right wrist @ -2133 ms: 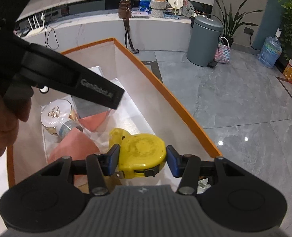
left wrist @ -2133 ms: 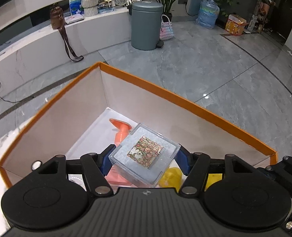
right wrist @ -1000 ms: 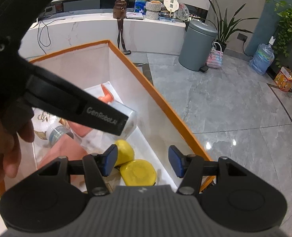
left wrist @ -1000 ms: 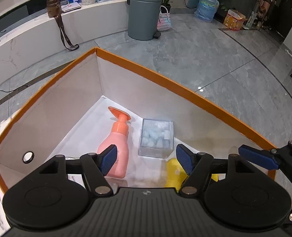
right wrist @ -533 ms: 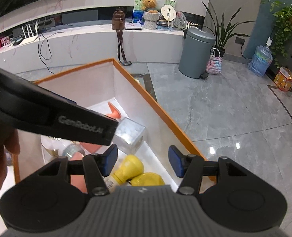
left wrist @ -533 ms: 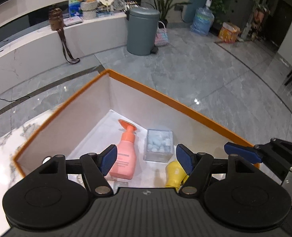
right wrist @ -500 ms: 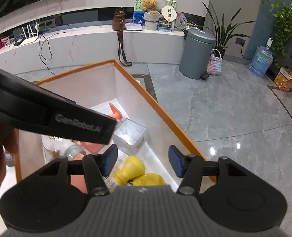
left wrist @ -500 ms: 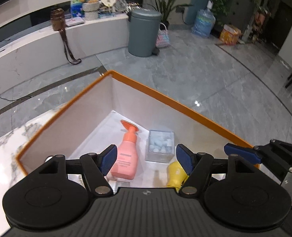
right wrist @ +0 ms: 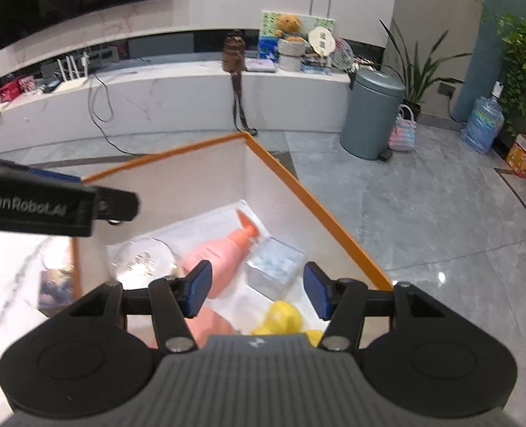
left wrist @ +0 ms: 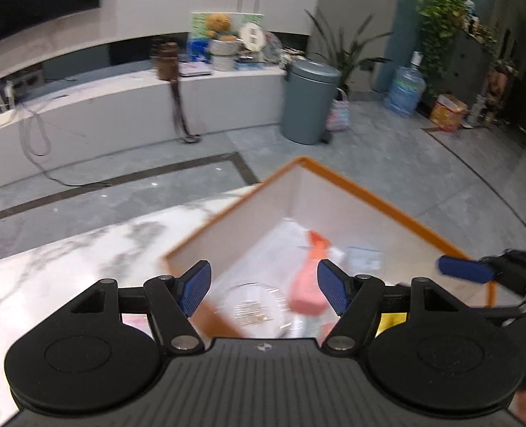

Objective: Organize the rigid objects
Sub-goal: 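Lift both open tools out of the orange box toward the table, then grasp painted card box with left tool while right tool grasps pink compact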

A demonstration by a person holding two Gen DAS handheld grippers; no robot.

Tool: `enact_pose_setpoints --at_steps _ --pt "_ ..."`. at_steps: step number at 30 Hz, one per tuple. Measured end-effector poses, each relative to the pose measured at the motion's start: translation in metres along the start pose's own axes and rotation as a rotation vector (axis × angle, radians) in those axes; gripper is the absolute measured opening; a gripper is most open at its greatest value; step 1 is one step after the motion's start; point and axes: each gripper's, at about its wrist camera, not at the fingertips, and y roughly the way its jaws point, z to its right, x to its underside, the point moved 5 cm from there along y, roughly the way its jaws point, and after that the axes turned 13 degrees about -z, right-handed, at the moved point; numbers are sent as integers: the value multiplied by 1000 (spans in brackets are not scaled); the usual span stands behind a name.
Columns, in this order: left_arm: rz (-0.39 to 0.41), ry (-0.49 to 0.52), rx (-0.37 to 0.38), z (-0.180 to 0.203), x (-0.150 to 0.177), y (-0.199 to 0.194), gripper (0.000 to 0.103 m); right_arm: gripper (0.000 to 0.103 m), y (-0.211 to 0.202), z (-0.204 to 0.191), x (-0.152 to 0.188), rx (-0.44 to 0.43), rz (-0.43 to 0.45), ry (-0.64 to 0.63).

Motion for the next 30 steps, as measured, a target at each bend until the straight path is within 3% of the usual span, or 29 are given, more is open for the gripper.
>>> enact_pose_setpoints --at_steps 11,20,23,30 --pt "-34 -140 -49 -93 43 -8 83 57 -7 -49 -2 -50 27 -75" --pt "-43 -190 -34 -122 88 -3 86 57 -8 -82 -8 -75 43 -120" --pt "-27 -137 -12 -115 100 7 87 57 -7 -97 -7 -84 48 -149" --pt "1 190 -23 -80 106 39 87 57 -4 -109 -3 -72 38 -188"
